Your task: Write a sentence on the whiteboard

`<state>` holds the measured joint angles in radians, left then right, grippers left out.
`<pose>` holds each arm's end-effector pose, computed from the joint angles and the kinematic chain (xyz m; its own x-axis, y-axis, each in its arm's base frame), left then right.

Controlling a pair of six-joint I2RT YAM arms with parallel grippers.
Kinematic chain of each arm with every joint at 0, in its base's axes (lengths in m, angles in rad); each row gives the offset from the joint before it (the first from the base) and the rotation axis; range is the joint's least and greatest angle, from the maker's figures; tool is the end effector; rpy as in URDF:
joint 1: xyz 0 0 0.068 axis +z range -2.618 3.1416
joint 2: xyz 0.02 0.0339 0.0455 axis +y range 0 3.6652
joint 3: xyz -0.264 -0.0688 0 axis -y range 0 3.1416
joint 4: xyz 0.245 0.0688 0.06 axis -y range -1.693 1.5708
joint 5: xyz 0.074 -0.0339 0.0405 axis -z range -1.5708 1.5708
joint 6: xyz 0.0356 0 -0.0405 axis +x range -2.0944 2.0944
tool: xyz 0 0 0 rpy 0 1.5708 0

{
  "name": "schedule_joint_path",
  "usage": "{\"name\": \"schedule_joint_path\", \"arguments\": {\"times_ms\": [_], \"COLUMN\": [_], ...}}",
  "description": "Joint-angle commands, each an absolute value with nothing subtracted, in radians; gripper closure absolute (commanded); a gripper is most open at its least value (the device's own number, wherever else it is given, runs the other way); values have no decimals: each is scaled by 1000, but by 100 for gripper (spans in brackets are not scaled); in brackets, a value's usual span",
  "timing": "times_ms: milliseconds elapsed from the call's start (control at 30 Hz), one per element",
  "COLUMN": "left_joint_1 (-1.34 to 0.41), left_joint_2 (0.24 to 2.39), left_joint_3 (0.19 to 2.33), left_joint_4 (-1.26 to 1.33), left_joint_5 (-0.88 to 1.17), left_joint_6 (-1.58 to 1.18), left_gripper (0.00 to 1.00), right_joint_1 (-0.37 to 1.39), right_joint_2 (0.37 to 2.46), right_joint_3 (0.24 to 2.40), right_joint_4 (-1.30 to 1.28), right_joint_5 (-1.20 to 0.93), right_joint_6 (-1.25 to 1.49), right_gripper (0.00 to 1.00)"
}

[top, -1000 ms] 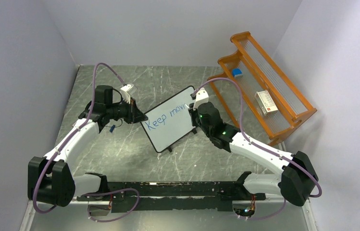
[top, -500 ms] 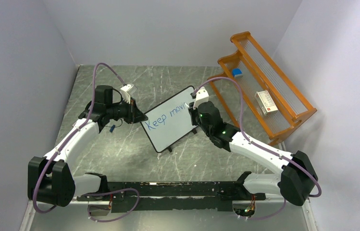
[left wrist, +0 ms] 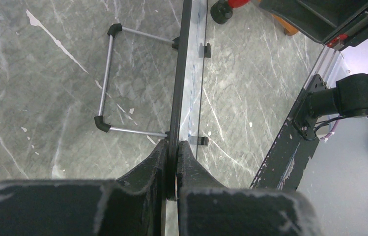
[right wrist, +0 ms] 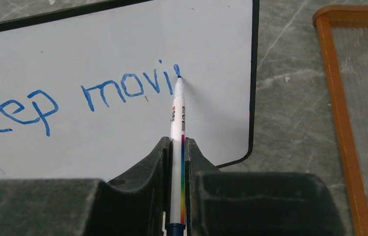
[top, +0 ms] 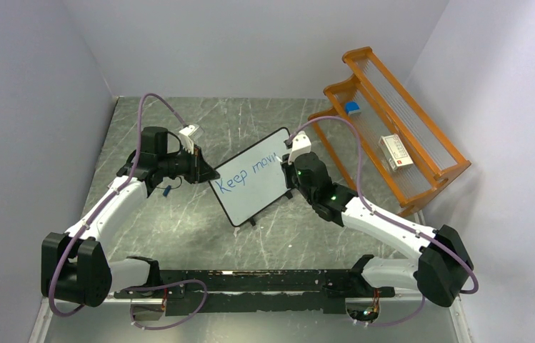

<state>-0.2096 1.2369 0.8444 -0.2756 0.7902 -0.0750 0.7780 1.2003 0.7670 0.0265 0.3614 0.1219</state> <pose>0.2496 -0.0790 0.2633 -0.6561 0.0857 -0.7498 0.6446 0.5803 -0.4977 0.2015 0.1809 0.2687 -0.3315 -0.1669 -0.9286 -0.3878 0.9214 -0.0272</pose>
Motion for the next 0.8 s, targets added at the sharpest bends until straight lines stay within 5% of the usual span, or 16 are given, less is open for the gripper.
{"name": "schedule_joint_path", "arguments": {"times_ms": [0,767], "left_joint_1": [-222,-222], "left_joint_2": [1275,1272], "left_joint_3": [832,830], "left_joint_4": [-353,-353], "left_joint_5": [668,672], "left_joint_6": [-17,-15], "left_gripper": [95,95], "right_joint_1": [770,771], "right_joint_2": [1183,1197], "right_joint_3": [749,782], "right_joint_4": [5,60], "right_joint_5": [359,354], "right_joint_6": [136,122], "right_gripper": [100,100]}}
